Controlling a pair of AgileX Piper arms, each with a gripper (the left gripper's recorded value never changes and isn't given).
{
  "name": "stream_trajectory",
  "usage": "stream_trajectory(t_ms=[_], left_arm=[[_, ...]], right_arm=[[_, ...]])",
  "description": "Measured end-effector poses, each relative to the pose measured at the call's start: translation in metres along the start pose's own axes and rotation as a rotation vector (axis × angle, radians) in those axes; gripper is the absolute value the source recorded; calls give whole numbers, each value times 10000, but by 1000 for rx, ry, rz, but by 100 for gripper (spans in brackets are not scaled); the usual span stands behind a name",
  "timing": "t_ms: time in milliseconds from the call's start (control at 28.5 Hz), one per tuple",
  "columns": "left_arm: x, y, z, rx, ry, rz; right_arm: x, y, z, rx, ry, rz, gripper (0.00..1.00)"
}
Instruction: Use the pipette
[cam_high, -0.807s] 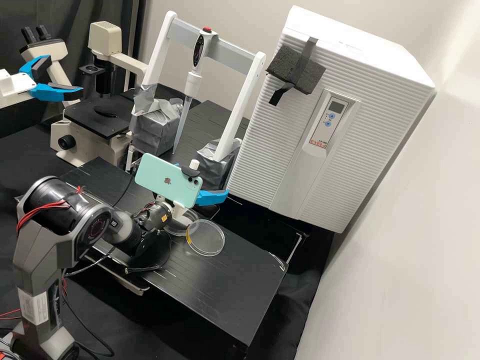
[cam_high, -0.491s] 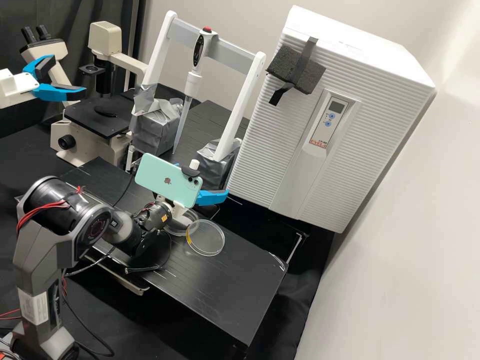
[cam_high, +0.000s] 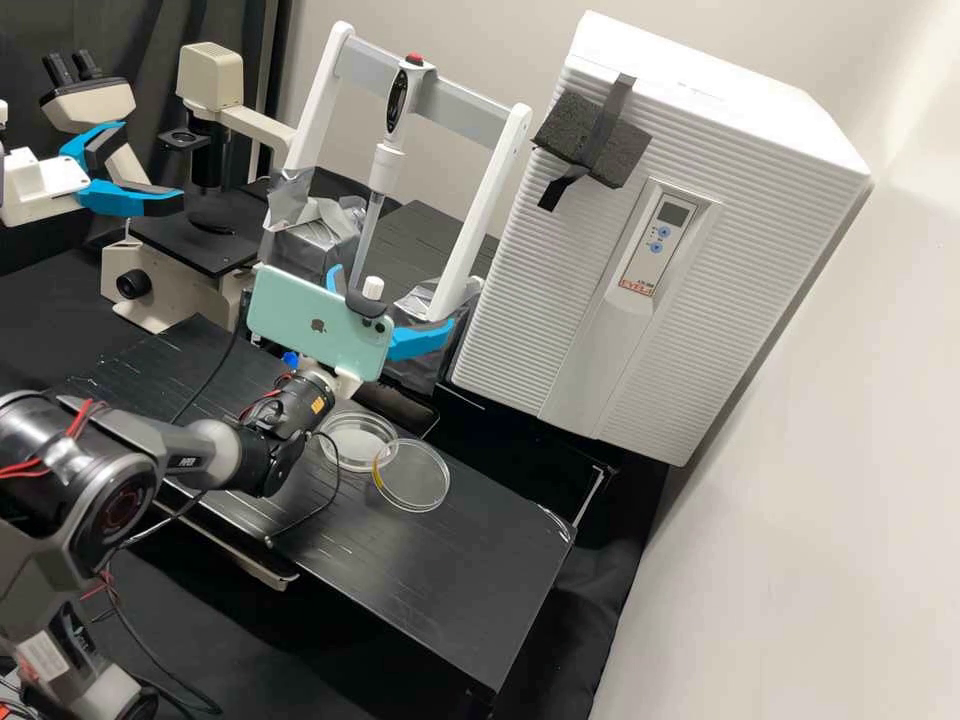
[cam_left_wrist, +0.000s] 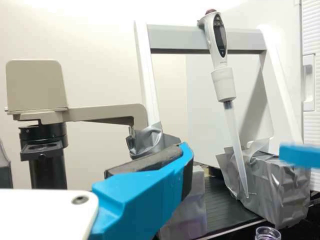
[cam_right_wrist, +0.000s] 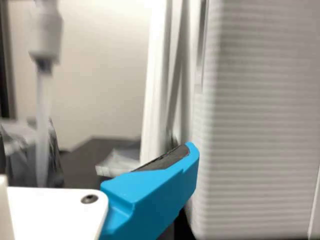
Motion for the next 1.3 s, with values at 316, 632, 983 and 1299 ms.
stream_trajectory(t_ms=[316, 632, 983, 1299], left_arm=[[0, 0, 0, 0, 0, 0], [0, 0, 0, 0, 0, 0], [6, -19, -15, 0, 5, -6], [16, -86, -94, 0, 31, -29]], right_arm=[[257, 64, -474, 23, 78, -52, 100], [674, 224, -758, 52, 69, -27, 100], [1059, 149, -1054, -4, 62, -50, 100], [1297, 80, -1048, 5, 2, -79, 0]])
